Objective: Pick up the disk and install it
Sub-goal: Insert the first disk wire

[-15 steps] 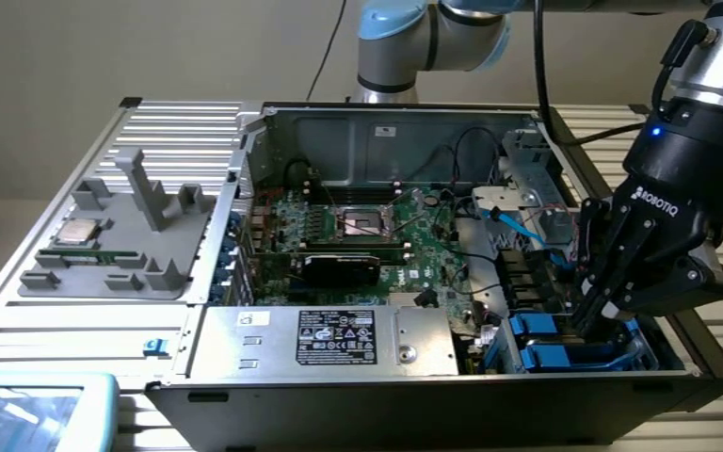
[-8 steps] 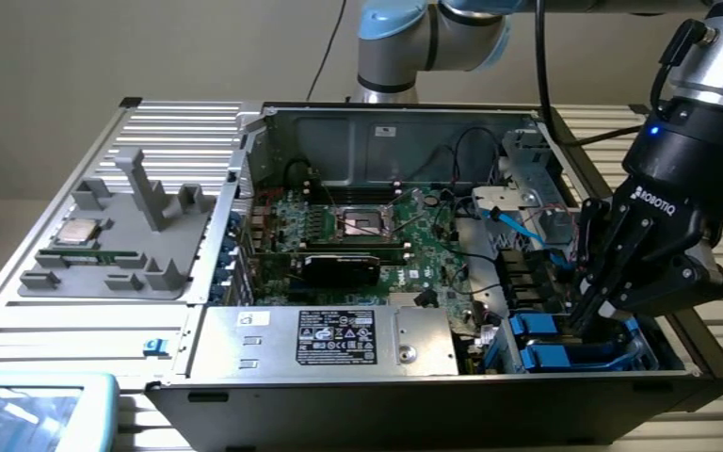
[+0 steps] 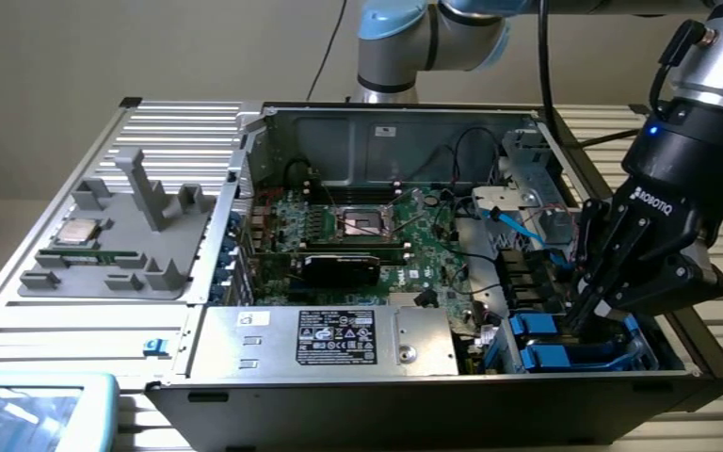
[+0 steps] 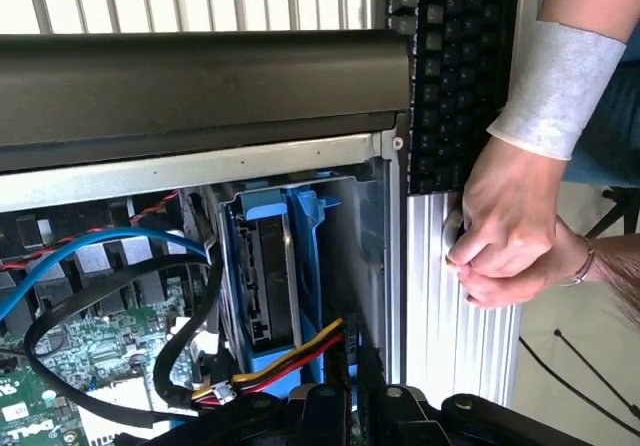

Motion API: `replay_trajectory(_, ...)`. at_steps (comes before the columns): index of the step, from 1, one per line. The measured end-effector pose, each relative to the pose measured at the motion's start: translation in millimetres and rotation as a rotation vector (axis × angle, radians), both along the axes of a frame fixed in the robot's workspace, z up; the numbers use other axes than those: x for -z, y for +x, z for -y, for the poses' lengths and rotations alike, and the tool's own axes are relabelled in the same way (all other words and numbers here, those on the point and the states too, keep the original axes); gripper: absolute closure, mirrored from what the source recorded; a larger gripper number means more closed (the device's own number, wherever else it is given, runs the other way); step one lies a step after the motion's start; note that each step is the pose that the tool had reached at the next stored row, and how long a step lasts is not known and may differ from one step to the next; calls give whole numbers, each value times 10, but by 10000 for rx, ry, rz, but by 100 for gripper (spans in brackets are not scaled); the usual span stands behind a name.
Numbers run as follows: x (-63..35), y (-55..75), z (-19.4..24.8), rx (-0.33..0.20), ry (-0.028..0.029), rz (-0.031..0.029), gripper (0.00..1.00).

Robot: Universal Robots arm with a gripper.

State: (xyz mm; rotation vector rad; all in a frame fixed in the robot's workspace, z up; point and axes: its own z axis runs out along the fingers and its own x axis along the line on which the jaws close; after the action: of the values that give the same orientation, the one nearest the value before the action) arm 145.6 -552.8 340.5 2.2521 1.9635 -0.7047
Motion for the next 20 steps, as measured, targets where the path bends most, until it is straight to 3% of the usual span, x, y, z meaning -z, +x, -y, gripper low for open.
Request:
replay_trajectory(3,4,22,0,48,-96,-50,84)
replay_trajectory(6,17,62,-4,48,-138,-139,84)
replay_trajectory(13,51,164,-41,47,-153,-404,84)
replay_trajectory(20,68,275,-109,44,-151,-744,84)
